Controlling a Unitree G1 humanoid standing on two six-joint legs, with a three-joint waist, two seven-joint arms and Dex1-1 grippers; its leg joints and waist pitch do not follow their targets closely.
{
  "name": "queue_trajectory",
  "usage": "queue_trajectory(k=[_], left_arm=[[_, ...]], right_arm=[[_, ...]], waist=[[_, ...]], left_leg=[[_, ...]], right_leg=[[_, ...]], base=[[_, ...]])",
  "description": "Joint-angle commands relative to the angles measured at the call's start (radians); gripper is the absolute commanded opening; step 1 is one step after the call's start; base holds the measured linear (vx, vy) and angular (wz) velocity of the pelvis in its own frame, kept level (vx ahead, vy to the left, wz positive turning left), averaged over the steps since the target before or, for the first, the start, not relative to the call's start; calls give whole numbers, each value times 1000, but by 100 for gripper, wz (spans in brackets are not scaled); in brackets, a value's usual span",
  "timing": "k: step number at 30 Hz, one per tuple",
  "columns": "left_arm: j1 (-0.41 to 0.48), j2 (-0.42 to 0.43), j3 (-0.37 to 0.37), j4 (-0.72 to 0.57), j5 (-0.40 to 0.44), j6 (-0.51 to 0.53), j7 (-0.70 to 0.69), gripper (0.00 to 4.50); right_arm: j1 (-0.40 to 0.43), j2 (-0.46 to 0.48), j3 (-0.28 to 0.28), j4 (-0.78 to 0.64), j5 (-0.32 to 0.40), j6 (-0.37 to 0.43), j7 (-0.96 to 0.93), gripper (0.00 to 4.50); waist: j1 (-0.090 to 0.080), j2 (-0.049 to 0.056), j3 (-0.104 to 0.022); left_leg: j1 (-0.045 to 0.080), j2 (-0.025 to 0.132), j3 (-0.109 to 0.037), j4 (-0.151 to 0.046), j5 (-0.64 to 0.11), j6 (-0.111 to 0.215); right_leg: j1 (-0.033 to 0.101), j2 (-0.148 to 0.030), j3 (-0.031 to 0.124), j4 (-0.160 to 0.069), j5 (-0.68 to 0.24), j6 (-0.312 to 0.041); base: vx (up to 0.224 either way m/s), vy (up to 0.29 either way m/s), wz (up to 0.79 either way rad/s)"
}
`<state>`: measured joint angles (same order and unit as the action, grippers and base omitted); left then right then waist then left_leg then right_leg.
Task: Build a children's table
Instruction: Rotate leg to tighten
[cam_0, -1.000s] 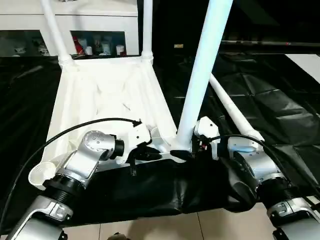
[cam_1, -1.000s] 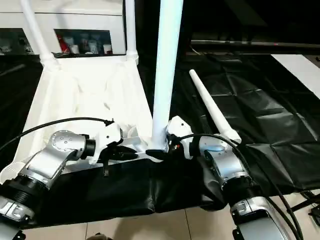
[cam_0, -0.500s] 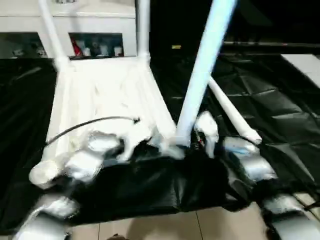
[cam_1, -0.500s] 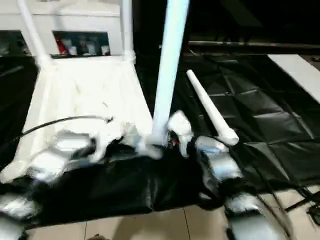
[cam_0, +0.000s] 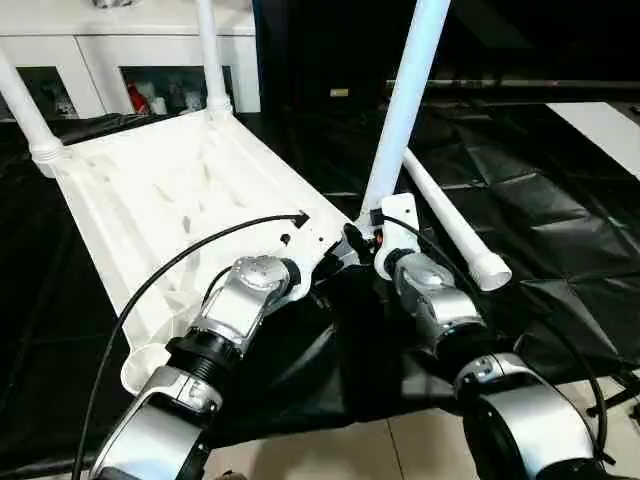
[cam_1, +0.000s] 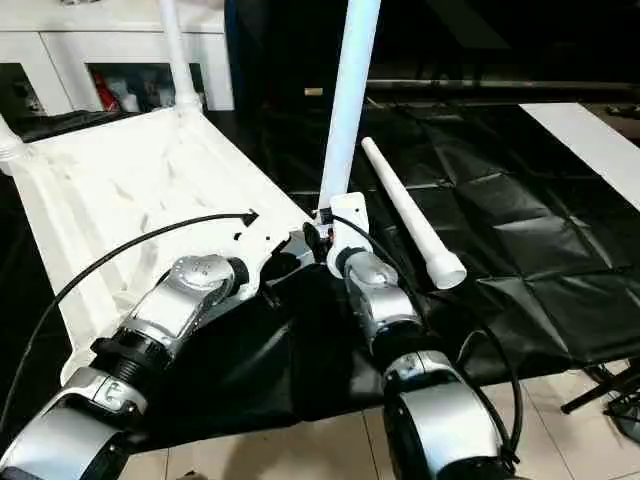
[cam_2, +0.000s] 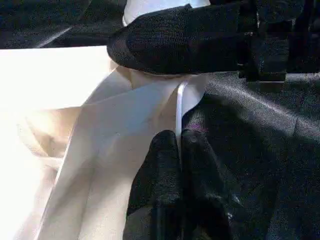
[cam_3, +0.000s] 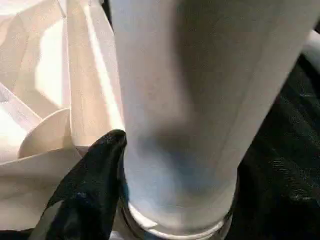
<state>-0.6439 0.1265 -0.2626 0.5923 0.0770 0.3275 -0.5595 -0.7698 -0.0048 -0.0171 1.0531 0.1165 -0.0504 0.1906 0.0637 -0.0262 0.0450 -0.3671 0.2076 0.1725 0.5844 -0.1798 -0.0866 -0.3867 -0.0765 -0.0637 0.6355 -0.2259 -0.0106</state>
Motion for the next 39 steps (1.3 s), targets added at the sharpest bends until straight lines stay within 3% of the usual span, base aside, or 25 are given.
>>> queue_trajectory(k=[1, 11, 13, 16, 19, 23, 25, 34, 39], left_arm=[[26, 16, 31, 0, -9, -23, 36, 0], [29, 60, 19, -17, -13, -85, -54, 0], [37, 97, 13, -27, -19, -123, -114, 0], [57, 149, 6, -51, -47, -180, -226, 0], [80, 192, -9, -86, -68, -190, -322, 0], [98, 225, -22, -113, -83, -194, -395, 0], [129, 257, -31, -185, -132, -168, -508, 0], [147, 275, -39, -220, -149, -157, -561, 0], [156, 281, -36, -233, -148, -148, -570, 0]], right_arm=[[21, 0, -34, 39, 34, 9, 27, 341], [21, -56, 4, -46, 30, -46, 240, 429], [60, -116, 60, -143, 19, -18, 403, 446], [103, -190, 100, -233, 18, 31, 548, 446], [140, -243, 139, -294, 13, 35, 653, 446], [171, -280, 165, -348, 14, 37, 735, 446], [215, -327, 210, -434, 24, 63, 852, 446], [220, -324, 242, -461, 2, 76, 876, 446], [208, -311, 231, -453, 8, 75, 875, 400]], waist=[[8, 0, -58], [7, 1, -61], [8, 1, -60], [15, 2, -62], [16, 6, -60], [24, 5, -60], [29, 4, -60], [38, -1, -58], [38, -3, -59]], left_leg=[[4, 21, -2, -66, -144, 37], [1, 22, 0, -60, -101, 70], [-1, 22, -1, -59, -94, 85], [2, 23, -2, -58, -87, 100], [4, 25, 0, -60, -112, 81], [7, 27, 1, -60, -117, 79], [7, 27, 1, -60, -101, 80], [8, 28, 1, -63, -114, 62], [6, 26, 1, -61, -91, 67]], right_leg=[[49, -65, 46, -75, -26, -217], [52, -64, 46, -69, 37, -240], [53, -63, 45, -68, 56, -243], [55, -61, 44, -67, 80, -238], [50, -62, 45, -67, 55, -254], [50, -61, 46, -68, 55, -254], [49, -59, 45, -64, 76, -259], [46, -63, 46, -67, 15, -246], [48, -63, 46, -63, 40, -244]], base=[[0, 0, 0], [0, 0, 0], [0, 0, 0], [0, 0, 0], [0, 0, 0], [0, 0, 0], [0, 0, 0], [0, 0, 0], [0, 0, 0]])
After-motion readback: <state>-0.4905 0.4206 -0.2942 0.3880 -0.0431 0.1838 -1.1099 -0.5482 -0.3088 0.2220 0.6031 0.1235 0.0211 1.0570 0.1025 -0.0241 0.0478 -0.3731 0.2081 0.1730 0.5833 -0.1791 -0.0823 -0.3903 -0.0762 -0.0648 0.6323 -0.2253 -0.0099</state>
